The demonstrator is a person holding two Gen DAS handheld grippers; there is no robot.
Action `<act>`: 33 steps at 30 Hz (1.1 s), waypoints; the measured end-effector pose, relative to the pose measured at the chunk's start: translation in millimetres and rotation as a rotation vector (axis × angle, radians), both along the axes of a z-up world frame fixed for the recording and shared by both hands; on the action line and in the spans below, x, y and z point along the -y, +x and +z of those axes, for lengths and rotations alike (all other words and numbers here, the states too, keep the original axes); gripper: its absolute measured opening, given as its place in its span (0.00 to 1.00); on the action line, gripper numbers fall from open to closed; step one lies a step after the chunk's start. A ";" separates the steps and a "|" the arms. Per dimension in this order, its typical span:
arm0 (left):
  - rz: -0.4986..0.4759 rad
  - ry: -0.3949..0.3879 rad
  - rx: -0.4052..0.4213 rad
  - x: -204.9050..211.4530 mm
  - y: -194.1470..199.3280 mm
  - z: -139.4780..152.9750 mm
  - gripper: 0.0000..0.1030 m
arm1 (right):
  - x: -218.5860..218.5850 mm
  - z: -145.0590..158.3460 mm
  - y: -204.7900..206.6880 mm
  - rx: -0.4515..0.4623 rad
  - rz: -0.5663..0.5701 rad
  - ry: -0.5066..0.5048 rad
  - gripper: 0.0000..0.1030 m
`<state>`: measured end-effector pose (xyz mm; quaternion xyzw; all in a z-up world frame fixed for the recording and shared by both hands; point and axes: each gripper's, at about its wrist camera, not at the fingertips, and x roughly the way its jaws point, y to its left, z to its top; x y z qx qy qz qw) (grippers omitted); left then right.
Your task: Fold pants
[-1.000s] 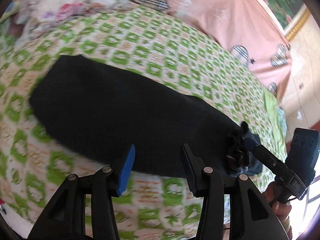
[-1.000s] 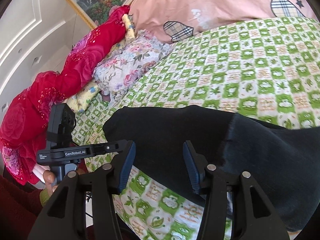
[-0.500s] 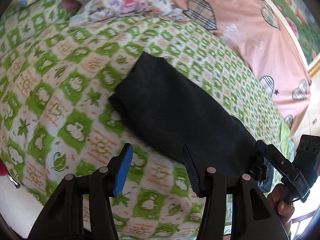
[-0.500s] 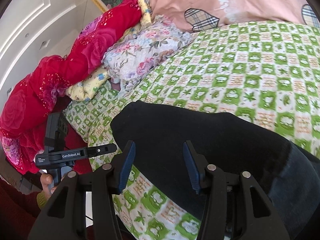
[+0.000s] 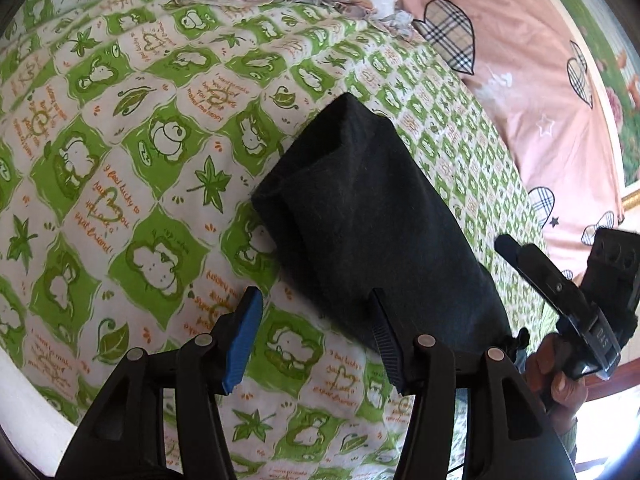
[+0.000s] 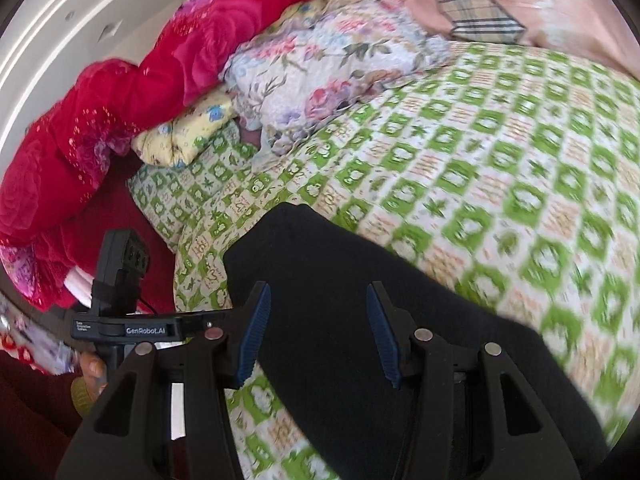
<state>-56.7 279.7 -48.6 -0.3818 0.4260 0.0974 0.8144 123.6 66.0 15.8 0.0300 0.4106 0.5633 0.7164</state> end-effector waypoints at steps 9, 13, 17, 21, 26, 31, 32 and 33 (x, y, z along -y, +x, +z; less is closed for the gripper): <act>0.003 0.001 -0.016 -6.6 15.9 -5.1 0.54 | -74.0 -6.3 25.5 0.043 0.162 -0.104 0.50; 0.013 -0.020 -0.005 -9.9 17.2 -7.7 0.54 | -103.5 -11.2 36.2 0.063 0.231 -0.143 0.50; 0.023 -0.020 0.002 -11.6 19.3 -8.9 0.51 | -127.2 -19.4 39.5 0.081 0.330 -0.201 0.50; 0.025 0.007 0.001 -9.3 25.5 -8.4 0.45 | -140.5 -27.7 41.7 0.077 0.390 -0.237 0.49; 0.023 0.009 0.000 -10.7 32.1 -7.9 0.25 | -141.6 -25.4 33.2 0.115 0.431 -0.222 0.32; 0.007 0.032 0.031 -3.0 33.4 7.4 0.19 | -120.5 -13.8 33.2 0.100 0.393 -0.141 0.23; 0.000 0.037 0.042 -0.8 33.5 12.4 0.18 | -115.3 -10.7 32.7 0.096 0.384 -0.120 0.22; -0.009 0.048 0.055 2.7 33.3 19.2 0.18 | -109.1 -7.1 32.5 0.092 0.374 -0.098 0.21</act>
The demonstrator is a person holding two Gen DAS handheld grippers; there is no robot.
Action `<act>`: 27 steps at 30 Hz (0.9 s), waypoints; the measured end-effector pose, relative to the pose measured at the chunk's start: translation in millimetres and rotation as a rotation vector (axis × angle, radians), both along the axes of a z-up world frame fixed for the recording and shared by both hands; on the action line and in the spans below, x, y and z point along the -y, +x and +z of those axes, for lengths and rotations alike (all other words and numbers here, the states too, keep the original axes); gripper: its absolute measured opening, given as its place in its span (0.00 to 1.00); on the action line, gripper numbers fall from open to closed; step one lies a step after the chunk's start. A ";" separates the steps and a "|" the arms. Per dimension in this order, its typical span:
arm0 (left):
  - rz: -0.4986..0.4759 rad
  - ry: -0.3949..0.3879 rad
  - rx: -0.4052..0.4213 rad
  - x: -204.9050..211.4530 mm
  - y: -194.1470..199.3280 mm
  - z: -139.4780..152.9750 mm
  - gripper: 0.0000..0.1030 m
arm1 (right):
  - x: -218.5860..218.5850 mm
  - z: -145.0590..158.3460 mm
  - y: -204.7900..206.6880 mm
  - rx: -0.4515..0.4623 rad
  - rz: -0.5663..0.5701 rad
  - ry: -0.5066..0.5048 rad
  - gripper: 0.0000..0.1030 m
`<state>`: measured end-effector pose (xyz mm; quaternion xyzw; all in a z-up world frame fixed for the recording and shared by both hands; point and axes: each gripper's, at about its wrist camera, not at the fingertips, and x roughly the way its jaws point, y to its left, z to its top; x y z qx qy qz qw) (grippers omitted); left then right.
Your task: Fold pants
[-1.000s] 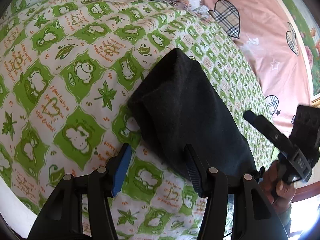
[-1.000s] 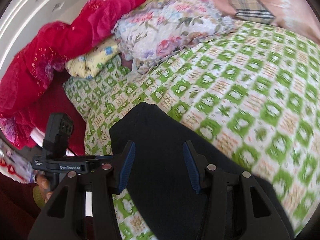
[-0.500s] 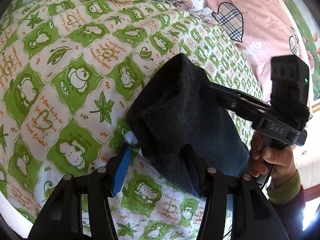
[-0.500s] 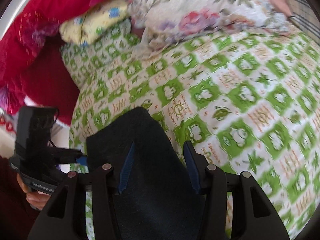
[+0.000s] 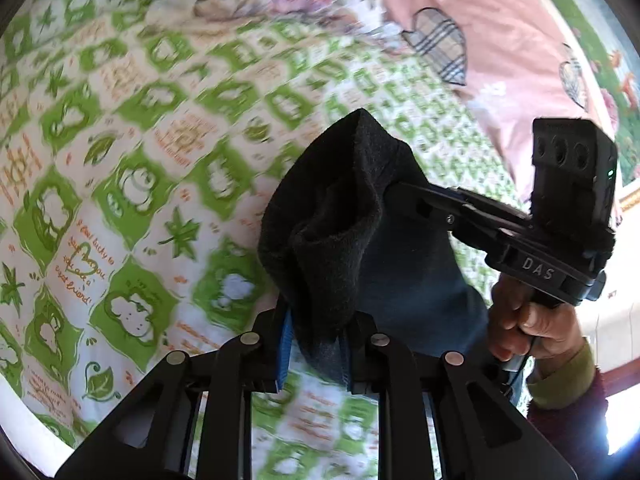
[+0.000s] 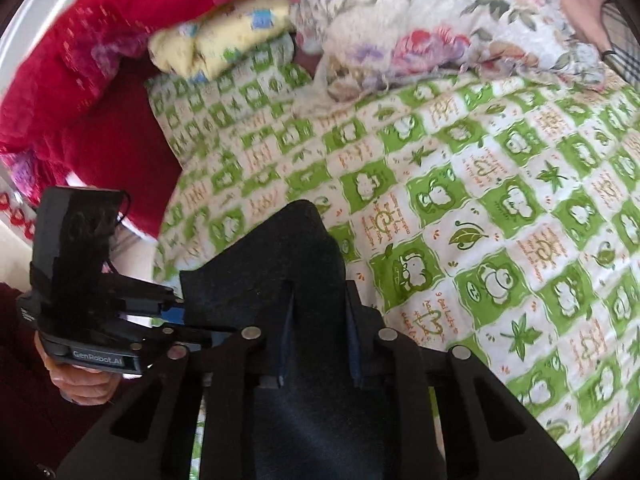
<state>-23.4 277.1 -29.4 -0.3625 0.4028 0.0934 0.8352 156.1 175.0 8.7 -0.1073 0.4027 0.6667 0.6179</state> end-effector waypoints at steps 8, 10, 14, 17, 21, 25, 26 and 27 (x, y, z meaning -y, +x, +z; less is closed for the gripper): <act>-0.076 0.051 0.105 29.6 3.1 50.5 0.18 | 68.2 37.0 -1.1 -0.063 -0.106 0.202 0.20; -0.106 0.066 0.134 41.8 6.7 65.3 0.17 | 87.1 43.6 -1.1 -0.077 -0.135 0.244 0.20; -0.175 0.097 0.184 70.3 16.4 89.2 0.17 | 128.5 54.0 -2.5 -0.084 -0.194 0.316 0.20; -0.222 0.109 0.207 92.0 23.1 99.5 0.17 | 161.5 57.5 -4.0 -0.084 -0.242 0.359 0.19; -0.299 0.141 0.230 129.5 31.4 109.7 0.17 | 202.3 56.7 -6.8 -0.079 -0.305 0.395 0.18; -0.378 0.178 0.247 168.7 40.5 115.2 0.17 | 239.1 52.8 -10.1 -0.080 -0.370 0.428 0.18; -0.394 0.184 0.248 176.4 41.5 115.4 0.17 | 248.0 51.5 -11.6 -0.079 -0.385 0.435 0.18; -0.415 0.187 0.247 187.1 43.9 115.4 0.17 | 255.5 50.5 -12.1 -0.079 -0.398 0.441 0.17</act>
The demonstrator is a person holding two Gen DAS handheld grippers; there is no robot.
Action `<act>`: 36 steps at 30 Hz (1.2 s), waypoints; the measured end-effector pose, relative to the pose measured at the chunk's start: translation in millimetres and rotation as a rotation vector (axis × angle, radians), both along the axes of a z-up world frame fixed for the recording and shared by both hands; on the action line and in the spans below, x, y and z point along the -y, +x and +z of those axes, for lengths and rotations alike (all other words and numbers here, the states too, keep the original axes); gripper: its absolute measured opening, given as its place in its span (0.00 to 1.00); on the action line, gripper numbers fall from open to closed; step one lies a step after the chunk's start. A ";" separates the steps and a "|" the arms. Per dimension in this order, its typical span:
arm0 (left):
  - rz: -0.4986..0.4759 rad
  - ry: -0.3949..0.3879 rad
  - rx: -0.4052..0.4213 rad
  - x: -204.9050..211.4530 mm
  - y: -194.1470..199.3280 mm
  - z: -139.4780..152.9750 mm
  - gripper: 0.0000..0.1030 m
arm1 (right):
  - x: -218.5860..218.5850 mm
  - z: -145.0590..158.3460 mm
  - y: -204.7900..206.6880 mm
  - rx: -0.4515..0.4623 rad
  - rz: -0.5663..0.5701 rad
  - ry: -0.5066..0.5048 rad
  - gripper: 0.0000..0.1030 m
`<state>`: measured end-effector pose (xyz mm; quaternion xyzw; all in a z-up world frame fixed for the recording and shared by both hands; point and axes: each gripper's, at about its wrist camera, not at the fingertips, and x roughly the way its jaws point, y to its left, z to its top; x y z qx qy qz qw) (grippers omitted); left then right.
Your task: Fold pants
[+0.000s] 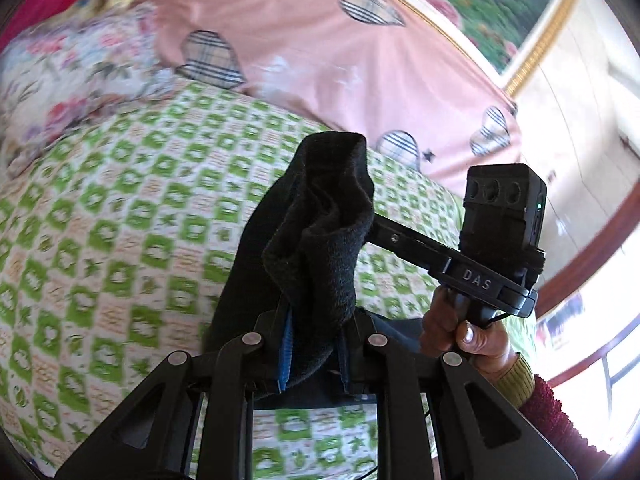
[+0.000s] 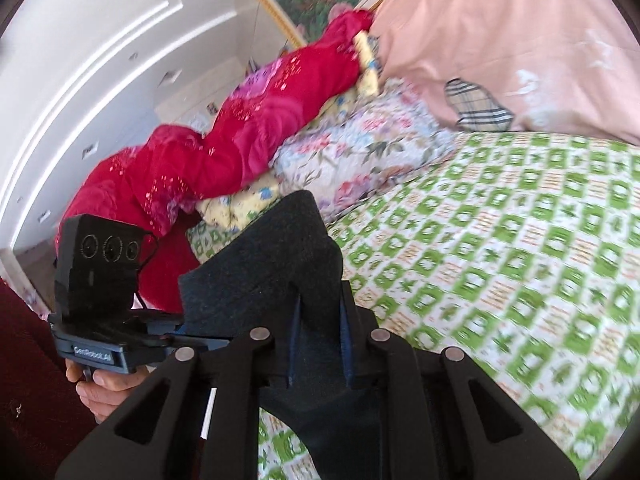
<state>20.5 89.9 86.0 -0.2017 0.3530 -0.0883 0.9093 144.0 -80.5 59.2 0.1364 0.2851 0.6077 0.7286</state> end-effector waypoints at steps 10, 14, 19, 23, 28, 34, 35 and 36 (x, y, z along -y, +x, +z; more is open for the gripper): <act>-0.152 0.080 -0.029 82.2 18.0 -15.3 0.17 | 82.5 -32.4 -9.0 -0.065 -0.142 0.047 0.17; -0.206 0.121 -0.048 111.8 24.0 -27.9 0.17 | 108.4 -50.2 -11.8 -0.097 -0.188 0.059 0.17; -0.247 0.180 -0.076 139.6 32.5 -47.1 0.17 | 132.3 -75.8 -14.6 -0.148 -0.240 0.054 0.17; -0.269 0.223 -0.082 156.6 35.5 -59.5 0.17 | 142.3 -87.8 -18.1 -0.168 -0.272 0.044 0.17; -0.291 0.257 -0.086 171.9 37.8 -68.7 0.17 | 153.0 -97.8 -21.4 -0.195 -0.303 0.038 0.17; -0.328 0.247 -0.081 180.3 38.5 -78.8 0.26 | 166.4 -106.9 -31.5 -0.222 -0.395 -0.031 0.23; -0.336 0.248 -0.079 182.2 37.9 -80.0 0.29 | 169.7 -107.3 -34.7 -0.218 -0.419 -0.046 0.23; -0.354 0.249 -0.078 185.4 37.0 -82.0 0.35 | 175.0 -107.6 -38.4 -0.220 -0.455 -0.054 0.24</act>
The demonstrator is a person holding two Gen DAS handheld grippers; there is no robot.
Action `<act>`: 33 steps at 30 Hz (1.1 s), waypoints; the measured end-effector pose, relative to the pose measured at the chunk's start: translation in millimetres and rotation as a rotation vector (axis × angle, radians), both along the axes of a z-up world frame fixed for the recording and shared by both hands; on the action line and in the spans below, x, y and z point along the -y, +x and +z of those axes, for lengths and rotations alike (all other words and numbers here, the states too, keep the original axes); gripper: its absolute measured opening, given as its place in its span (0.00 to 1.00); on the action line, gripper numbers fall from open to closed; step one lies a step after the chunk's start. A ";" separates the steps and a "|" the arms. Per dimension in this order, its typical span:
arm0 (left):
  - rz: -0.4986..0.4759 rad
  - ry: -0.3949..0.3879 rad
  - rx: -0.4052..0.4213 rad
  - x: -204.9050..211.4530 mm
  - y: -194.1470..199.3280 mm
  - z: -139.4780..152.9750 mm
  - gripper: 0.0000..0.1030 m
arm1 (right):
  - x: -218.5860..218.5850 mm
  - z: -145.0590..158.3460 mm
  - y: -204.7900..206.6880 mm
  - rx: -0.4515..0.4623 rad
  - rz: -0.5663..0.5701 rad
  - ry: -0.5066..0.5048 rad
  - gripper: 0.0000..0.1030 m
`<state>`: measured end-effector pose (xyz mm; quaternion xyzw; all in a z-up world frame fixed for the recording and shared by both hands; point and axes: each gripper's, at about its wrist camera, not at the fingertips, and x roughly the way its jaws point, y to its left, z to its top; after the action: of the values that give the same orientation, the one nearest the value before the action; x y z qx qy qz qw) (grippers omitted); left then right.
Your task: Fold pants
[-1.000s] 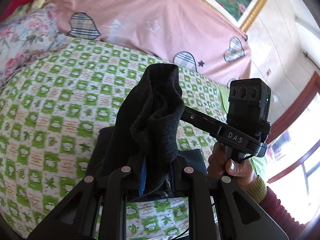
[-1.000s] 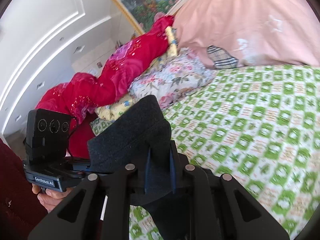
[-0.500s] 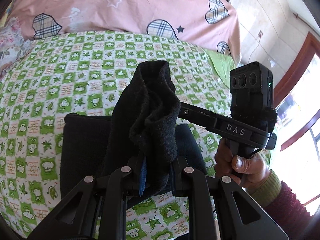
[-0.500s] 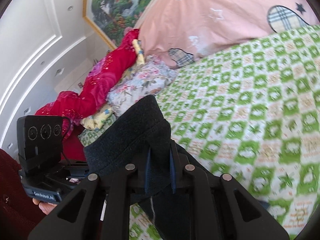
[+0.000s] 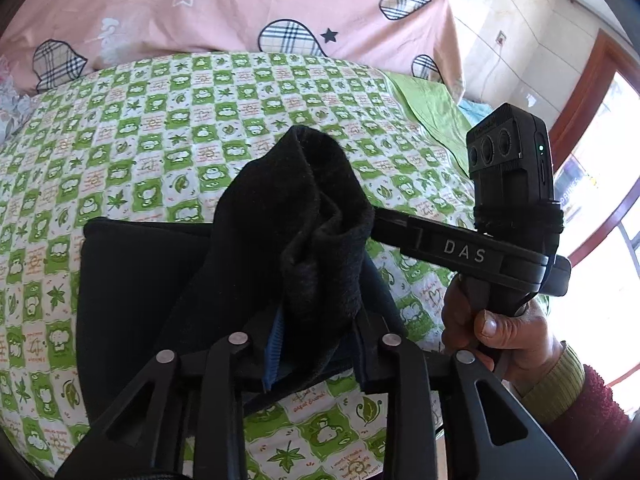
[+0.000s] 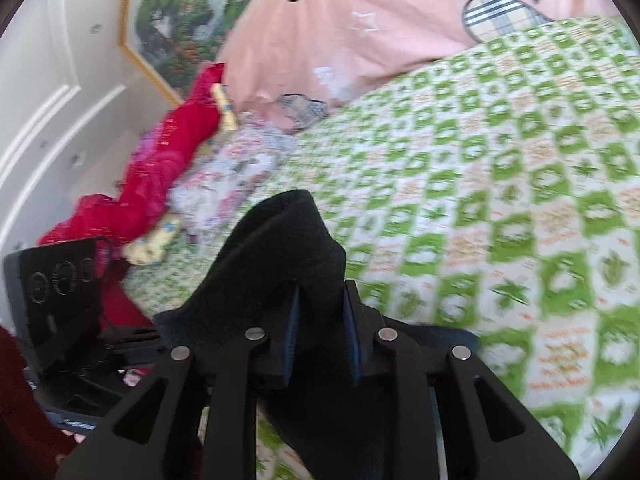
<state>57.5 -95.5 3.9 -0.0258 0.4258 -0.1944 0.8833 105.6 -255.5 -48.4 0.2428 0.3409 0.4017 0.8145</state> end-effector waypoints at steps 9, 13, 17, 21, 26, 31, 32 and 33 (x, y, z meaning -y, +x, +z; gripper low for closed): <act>-0.101 -0.059 -0.054 6.9 -10.2 -6.9 0.54 | 49.6 5.4 -37.2 -0.029 -0.283 -0.009 0.64; -0.088 -0.081 -0.057 -2.3 -15.2 -3.4 0.56 | 51.0 10.6 -50.9 -0.034 -0.343 0.003 0.74; -0.054 -0.098 -0.041 -18.5 -20.9 5.3 0.59 | 43.7 19.0 -61.4 -0.032 -0.382 -0.020 0.77; 0.016 -0.094 -0.016 -42.8 -24.7 12.9 0.62 | 31.4 27.4 -69.6 -0.031 -0.420 -0.069 0.81; 0.105 -0.112 -0.018 -76.0 -23.5 17.9 0.66 | 11.7 38.3 -73.5 -0.024 -0.443 -0.149 0.85; 0.184 -0.118 -0.023 -104.6 -21.8 18.5 0.69 | -7.8 49.2 -76.1 0.006 -0.450 -0.216 0.88; 0.195 -0.120 -0.026 -108.8 -21.2 17.9 0.71 | -11.0 50.8 -76.5 0.010 -0.455 -0.234 0.89; 0.209 -0.125 -0.030 -114.3 -20.0 17.0 0.71 | -14.3 52.3 -76.7 0.011 -0.462 -0.258 0.89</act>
<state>37.5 18.8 21.0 -0.1279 0.4209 -0.1271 0.8890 28.9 -241.2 3.9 0.2060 0.3205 0.1594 0.9107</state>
